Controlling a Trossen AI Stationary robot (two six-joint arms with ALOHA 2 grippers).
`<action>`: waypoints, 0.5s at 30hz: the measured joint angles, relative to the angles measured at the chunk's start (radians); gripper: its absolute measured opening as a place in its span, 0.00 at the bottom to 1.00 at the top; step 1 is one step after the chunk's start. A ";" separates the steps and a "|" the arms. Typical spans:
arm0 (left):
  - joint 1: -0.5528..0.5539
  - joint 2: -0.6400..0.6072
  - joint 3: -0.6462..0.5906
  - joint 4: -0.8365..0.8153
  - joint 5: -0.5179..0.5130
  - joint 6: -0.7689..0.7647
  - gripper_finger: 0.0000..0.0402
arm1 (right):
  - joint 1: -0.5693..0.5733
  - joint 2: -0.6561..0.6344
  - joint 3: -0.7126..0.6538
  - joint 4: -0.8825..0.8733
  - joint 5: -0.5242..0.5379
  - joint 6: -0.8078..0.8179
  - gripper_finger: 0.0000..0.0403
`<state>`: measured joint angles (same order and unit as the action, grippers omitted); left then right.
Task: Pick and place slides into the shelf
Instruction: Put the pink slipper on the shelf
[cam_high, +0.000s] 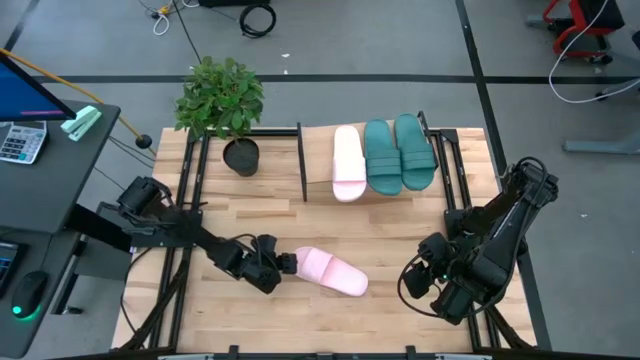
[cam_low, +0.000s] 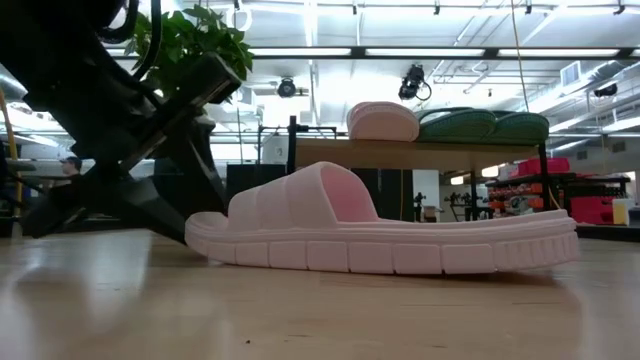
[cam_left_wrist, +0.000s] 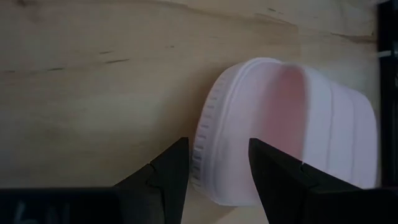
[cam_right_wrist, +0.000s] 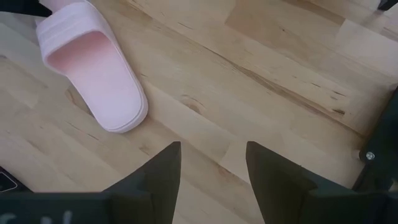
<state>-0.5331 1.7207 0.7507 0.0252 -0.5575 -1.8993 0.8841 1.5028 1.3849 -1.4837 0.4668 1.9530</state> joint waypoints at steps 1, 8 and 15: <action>0.000 0.005 0.000 0.012 -0.001 0.000 0.43 | 0.000 0.000 0.000 0.000 0.002 0.000 0.47; 0.000 0.030 0.000 0.057 0.001 -0.001 0.43 | 0.000 0.000 0.000 0.000 0.004 0.000 0.47; 0.007 0.030 0.000 0.059 -0.014 0.000 0.43 | -0.005 0.000 0.000 0.000 0.004 0.000 0.47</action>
<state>-0.5256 1.7512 0.7509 0.0845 -0.5717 -1.8996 0.8791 1.5028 1.3849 -1.4837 0.4711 1.9530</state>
